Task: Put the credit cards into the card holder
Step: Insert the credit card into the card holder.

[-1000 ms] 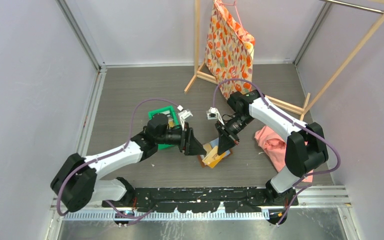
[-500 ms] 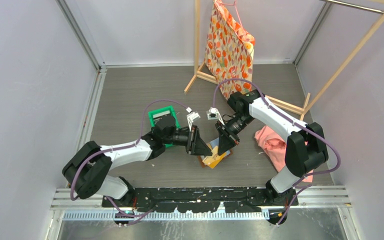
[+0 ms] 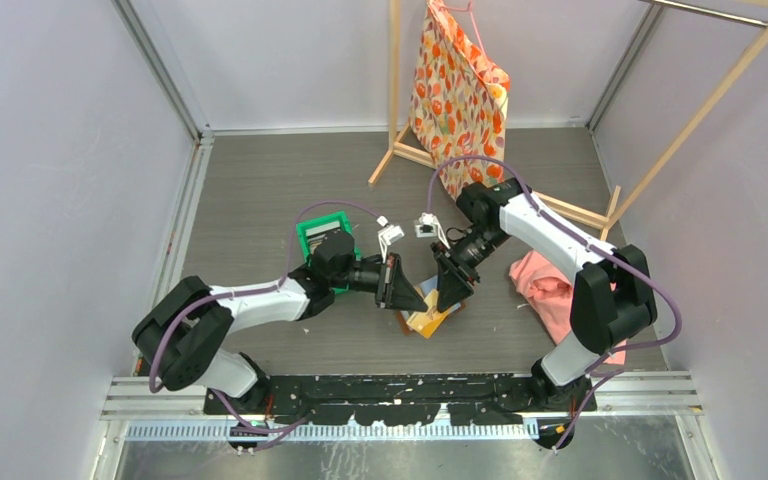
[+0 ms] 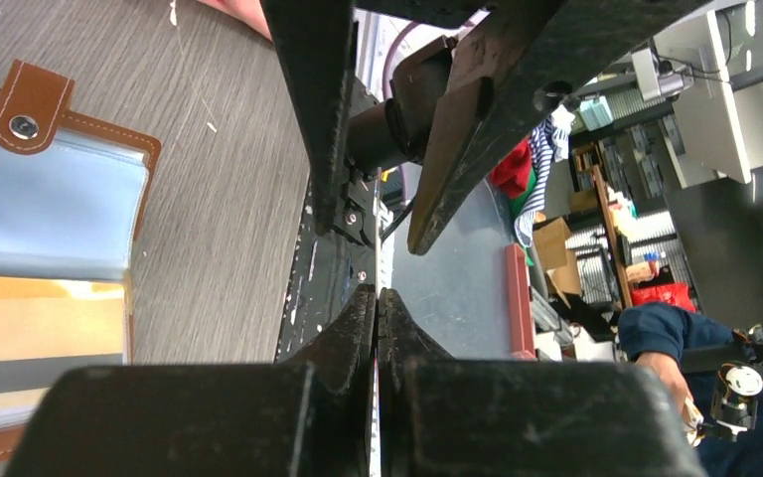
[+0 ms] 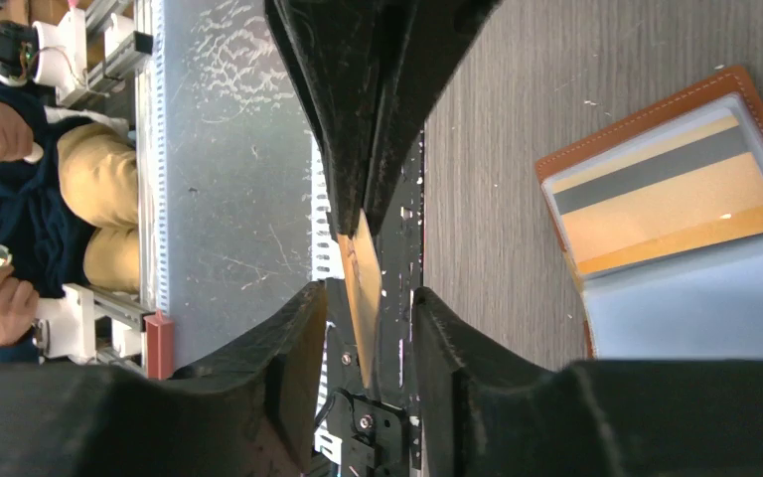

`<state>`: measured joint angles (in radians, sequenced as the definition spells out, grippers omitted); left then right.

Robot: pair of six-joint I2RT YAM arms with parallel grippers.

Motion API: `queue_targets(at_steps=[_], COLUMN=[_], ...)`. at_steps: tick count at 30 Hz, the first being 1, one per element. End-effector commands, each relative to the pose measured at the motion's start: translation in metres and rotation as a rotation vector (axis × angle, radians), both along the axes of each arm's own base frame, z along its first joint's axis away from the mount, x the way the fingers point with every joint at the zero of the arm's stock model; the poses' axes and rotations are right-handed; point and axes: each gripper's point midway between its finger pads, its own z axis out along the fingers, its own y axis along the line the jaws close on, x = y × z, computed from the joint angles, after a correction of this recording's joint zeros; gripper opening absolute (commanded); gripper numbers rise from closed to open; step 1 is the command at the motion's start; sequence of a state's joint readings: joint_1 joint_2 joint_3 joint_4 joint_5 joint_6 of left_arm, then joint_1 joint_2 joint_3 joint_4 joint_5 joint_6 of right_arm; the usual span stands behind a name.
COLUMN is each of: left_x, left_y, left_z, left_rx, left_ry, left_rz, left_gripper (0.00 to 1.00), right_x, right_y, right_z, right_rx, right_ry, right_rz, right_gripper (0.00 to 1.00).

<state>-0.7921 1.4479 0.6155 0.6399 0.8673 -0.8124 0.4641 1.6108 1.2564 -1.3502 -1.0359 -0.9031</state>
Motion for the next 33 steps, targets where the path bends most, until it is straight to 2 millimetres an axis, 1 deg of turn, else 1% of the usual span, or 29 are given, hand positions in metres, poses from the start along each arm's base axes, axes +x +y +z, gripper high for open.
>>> queue_targets(at_steps=[1, 3, 4, 5, 6, 8, 11, 13, 14, 16, 20, 22, 27, 29, 33], left_x=[0.001, 0.005, 0.008, 0.013, 0.017, 0.024, 0.036, 0.044, 0.046, 0.052, 0.058, 0.060, 0.064, 0.067, 0.072], left_y=[0.006, 0.014, 0.019, 0.023, 0.028, 0.035, 0.042, 0.047, 0.047, 0.049, 0.050, 0.048, 0.041, 0.037, 0.030], left_z=[0.013, 0.011, 0.014, 0.010, 0.010, 0.005, -0.003, -0.014, -0.017, -0.023, -0.030, -0.032, -0.052, -0.060, -0.064], left_rx=[-0.048, -0.043, -0.047, -0.034, -0.032, -0.018, 0.000, 0.026, 0.032, 0.038, 0.048, 0.058, 0.094, 0.099, 0.075], left_ry=[-0.017, 0.008, 0.022, 0.049, 0.078, 0.107, 0.172, 0.228, 0.241, 0.255, 0.256, 0.251, 0.282, 0.293, 0.290], left_rz=[0.077, 0.166, 0.222, 0.285, 0.347, 0.460, 0.626, 0.737, 0.765, 0.834, 0.909, 0.922, 0.941, 0.944, 0.956], left_gripper=[0.00, 0.00, 0.00, 0.00, 0.00, 0.00, 0.00, 0.00, 0.00, 0.00, 0.00, 0.00, 0.00, 0.00, 0.00], right_x=[0.019, 0.035, 0.045, 0.054, 0.066, 0.084, 0.104, 0.105, 0.106, 0.108, 0.108, 0.104, 0.102, 0.106, 0.119], right_y=[-0.004, -0.014, -0.019, -0.024, -0.027, -0.031, -0.033, -0.033, -0.033, -0.033, -0.028, -0.023, -0.021, -0.024, -0.030], right_z=[0.022, 0.026, 0.027, 0.025, 0.020, 0.004, -0.014, -0.024, -0.028, -0.038, -0.050, -0.053, -0.068, -0.075, -0.081], right_rx=[0.042, 0.039, 0.028, 0.013, 0.000, -0.047, -0.102, -0.136, -0.154, -0.197, -0.250, -0.257, -0.326, -0.358, -0.421], right_ry=[-0.091, -0.131, -0.136, -0.144, -0.166, -0.199, -0.194, -0.155, -0.142, -0.144, -0.159, -0.159, -0.232, -0.265, -0.293], right_rz=[-0.075, -0.172, -0.249, -0.317, -0.383, -0.494, -0.607, -0.614, -0.616, -0.613, -0.587, -0.561, -0.498, -0.497, -0.539], right_gripper=[0.50, 0.54, 0.56, 0.56, 0.56, 0.53, 0.50, 0.46, 0.45, 0.45, 0.47, 0.48, 0.51, 0.51, 0.52])
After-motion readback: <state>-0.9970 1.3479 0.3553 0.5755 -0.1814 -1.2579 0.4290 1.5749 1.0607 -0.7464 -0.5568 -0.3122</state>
